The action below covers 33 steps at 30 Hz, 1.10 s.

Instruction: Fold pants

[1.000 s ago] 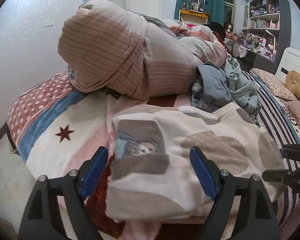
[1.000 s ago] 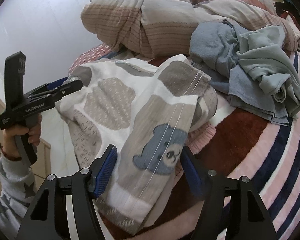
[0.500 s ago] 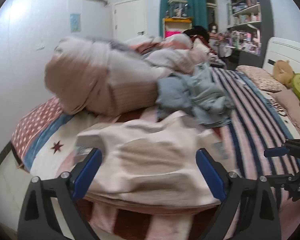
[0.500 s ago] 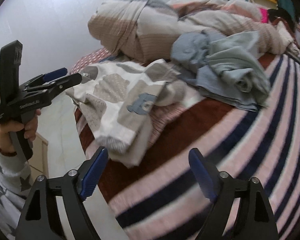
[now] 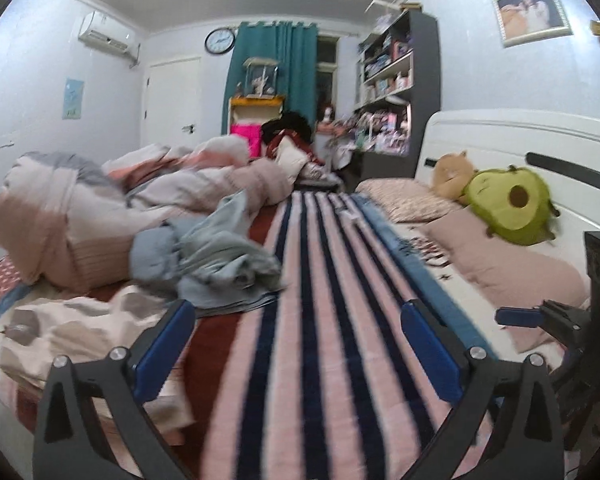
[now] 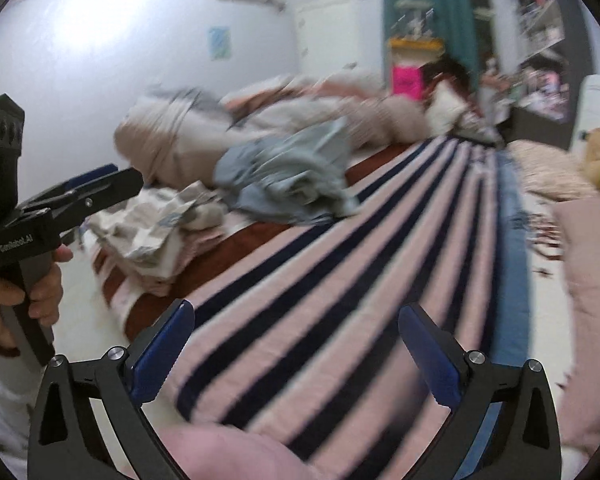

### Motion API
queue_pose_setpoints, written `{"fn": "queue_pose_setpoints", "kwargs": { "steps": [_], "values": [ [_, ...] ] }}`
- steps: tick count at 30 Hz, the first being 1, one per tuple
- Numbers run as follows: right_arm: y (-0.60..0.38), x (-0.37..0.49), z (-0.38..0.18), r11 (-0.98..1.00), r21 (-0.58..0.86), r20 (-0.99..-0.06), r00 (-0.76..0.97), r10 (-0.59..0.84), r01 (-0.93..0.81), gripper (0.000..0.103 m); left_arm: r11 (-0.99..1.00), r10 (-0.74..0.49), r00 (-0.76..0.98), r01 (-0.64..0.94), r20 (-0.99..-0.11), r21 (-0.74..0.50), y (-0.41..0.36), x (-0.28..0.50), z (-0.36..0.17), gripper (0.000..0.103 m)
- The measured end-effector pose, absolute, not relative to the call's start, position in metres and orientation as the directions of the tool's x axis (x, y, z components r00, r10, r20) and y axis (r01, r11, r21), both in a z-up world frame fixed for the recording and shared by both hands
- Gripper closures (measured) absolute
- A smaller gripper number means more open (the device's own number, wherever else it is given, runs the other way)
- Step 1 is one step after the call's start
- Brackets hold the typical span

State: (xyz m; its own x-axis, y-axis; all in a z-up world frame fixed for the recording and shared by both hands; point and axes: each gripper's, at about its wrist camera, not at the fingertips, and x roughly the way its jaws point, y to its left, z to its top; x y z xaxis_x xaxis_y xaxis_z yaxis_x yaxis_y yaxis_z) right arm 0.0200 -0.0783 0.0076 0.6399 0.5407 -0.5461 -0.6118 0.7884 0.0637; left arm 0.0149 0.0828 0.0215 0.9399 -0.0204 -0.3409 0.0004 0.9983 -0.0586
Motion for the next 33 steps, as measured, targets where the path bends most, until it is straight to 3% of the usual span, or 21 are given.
{"fn": "queue_pose_setpoints", "kwargs": {
  "steps": [10,33],
  "values": [
    [-0.144,-0.022,0.023,0.884,0.042,-0.396,0.804,0.443,-0.466,0.001,0.999,-0.044,0.951,0.039,-0.307,-0.024,0.025,0.004,0.021,0.001],
    [-0.170,-0.034,0.031,0.912,0.058,-0.335,0.852,0.402,-0.407,0.001,1.000,-0.029,0.953,0.025,-0.300,-0.020,0.010,0.011,0.022,0.001]
  ]
}}
